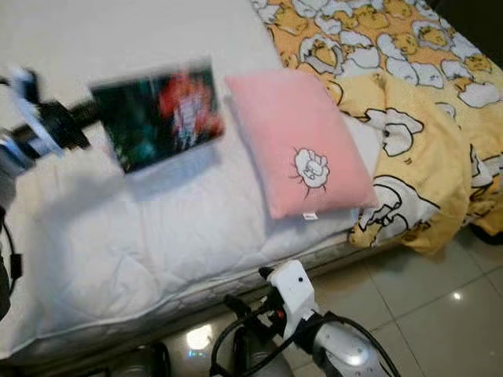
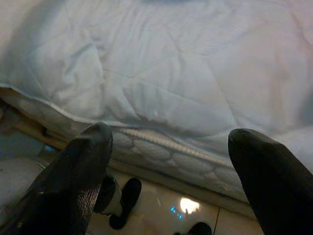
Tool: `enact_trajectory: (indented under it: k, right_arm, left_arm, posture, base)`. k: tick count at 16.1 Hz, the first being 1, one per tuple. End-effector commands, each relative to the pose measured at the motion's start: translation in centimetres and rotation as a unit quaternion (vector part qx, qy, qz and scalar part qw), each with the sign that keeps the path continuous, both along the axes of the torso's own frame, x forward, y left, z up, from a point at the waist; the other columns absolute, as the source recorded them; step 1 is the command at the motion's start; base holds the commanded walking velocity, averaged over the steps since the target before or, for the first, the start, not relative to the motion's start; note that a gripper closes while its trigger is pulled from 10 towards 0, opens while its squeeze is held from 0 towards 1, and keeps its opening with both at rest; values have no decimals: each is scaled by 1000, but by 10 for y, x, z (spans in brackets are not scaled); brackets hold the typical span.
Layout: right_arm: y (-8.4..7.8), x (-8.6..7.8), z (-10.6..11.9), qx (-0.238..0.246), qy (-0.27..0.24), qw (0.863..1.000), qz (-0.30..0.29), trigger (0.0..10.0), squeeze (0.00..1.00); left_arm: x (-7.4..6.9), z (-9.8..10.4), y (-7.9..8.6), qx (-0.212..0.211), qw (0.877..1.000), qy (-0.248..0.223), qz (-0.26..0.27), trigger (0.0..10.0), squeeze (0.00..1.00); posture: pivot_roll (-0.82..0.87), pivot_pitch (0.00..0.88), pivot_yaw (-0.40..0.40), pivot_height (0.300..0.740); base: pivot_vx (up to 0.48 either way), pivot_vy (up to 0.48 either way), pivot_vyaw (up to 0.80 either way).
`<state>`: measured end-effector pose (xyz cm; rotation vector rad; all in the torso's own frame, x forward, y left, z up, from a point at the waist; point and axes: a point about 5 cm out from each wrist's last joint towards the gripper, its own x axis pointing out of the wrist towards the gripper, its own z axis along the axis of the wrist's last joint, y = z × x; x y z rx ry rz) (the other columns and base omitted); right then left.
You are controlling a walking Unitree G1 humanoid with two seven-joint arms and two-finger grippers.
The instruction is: Clean up the room
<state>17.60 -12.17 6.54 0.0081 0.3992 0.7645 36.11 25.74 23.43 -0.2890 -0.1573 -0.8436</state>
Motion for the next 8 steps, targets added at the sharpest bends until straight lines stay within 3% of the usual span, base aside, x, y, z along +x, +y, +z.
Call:
enact_trajectory:
  k: [1, 2, 3, 5, 6, 7, 8]
  right_arm:
    - [-4, -3, -6, -4, 15, 1000, 0, 10000, 0]
    - [-4, -3, -6, -5, 16, 1000, 1, 10000, 0]
    - [-3, -2, -7, -5, 17, 1000, 2, 10000, 0]
    - [-3, -1, -5, -5, 15, 1000, 11, 10000, 0]
    - [2, -1, 4, 2, 10, 998, 63, 10000, 0]
    - [5, 0, 11, 6, 5, 996, 92, 10000, 0]
    - [5, 1, 14, 7, 3, 995, 101, 10000, 0]
  left_arm:
    - [-5, -1, 3, -73, 997, 8, -32, 0, 0]
    - [-7, -12, 4, -92, 995, 31, -35, 0, 0]
    - [-12, -38, 5, -86, 993, 78, -35, 0, 0]
    - [-22, -84, 1, -23, 986, 161, -24, 0, 0]
    - [-31, -122, 1, 72, 966, 248, 9, 0, 0]
    - [-34, -134, 1, 124, 952, 279, 31, 0, 0]
    - [-34, -137, 1, 143, 947, 286, 43, 0, 0]
  posture:
    - [-237, 183, -111, 740]
    - [-235, 184, -112, 740]
    - [-236, 187, -115, 740]
    - [-236, 192, -120, 740]
    - [-241, 197, -128, 740]
    - [-249, 200, -131, 740]
    - [-254, 200, -137, 740]
  base:
    - [0, 0, 0]
    - [0, 0, 0]
    - [0, 0, 0]
    - [0, 0, 0]
    - [0, 0, 0]
    - [0, 0, 0]
    - [0, 0, 0]
